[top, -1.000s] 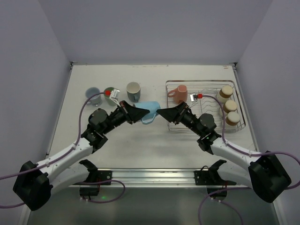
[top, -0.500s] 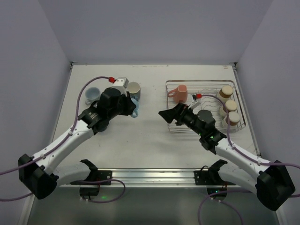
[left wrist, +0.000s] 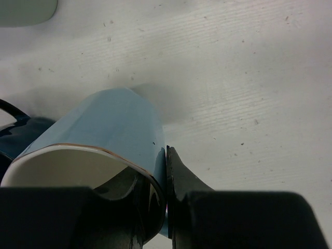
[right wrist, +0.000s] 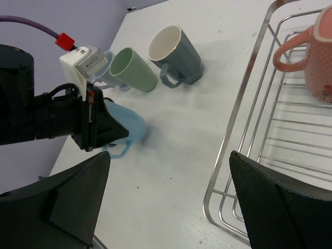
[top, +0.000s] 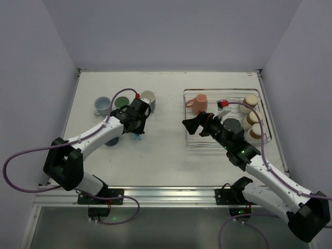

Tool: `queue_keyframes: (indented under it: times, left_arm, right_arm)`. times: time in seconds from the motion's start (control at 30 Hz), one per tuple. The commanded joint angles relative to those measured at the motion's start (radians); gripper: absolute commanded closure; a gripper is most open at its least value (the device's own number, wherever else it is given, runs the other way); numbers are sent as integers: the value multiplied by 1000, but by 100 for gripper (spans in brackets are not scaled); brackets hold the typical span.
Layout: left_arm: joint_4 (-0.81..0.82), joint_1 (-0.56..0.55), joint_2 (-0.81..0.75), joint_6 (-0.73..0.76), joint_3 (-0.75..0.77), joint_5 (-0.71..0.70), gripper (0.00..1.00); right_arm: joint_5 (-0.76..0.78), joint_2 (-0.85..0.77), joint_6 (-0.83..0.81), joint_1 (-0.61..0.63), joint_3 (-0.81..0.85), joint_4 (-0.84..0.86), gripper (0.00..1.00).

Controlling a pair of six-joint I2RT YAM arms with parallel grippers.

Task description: Unload the cups from the dish rack

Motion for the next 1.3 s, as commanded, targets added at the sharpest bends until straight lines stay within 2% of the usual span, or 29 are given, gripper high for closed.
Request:
queue_keyframes:
  times: [0.0,0.13,0.23,0.27,0.33,0.6,0.63,0.73,0.9,0.93,1.03,1.1,1.27]
  left_arm:
    - [30,24,25,65,50,-41,100]
    - [45,45,66,61,44,-29,98]
    - [51,70,75,62,44,0,87]
    - [53,75,74,62,41,6,79]
    - [50,78,68,64,40,9,72]
    - [44,81,19,69,30,6,47]
    - [44,81,10,69,30,9,42]
    - [53,81,-26,69,32,19,34]
    - [50,79,-82,73,55,71,20]
    - [54,79,-101,73,55,75,15]
    - [108,79,-200,81,43,130,8]
    - [167,79,-283,84,18,199,6]
    - [251,79,-408,87,-49,256,4]
  right_arm:
    - [60,8,-64,3,62,-60,1]
    - [151,92,-103,1,128,-117,1]
    - [295,209,-167,0,255,-217,1]
    - [355,287,-220,-6,304,-264,1]
    - [368,332,-248,-31,370,-294,1]
    - [284,523,-371,-161,494,-349,2]
    - [265,537,-424,-172,508,-360,2]
    - [213,597,-553,-187,525,-369,3]
    - [207,694,-643,-207,579,-373,1]
    - [204,724,-671,-215,588,-361,1]
    - [170,761,-690,-242,600,-305,1]
    - [168,792,-690,-252,613,-283,1]
    - [143,861,-686,-256,633,-196,1]
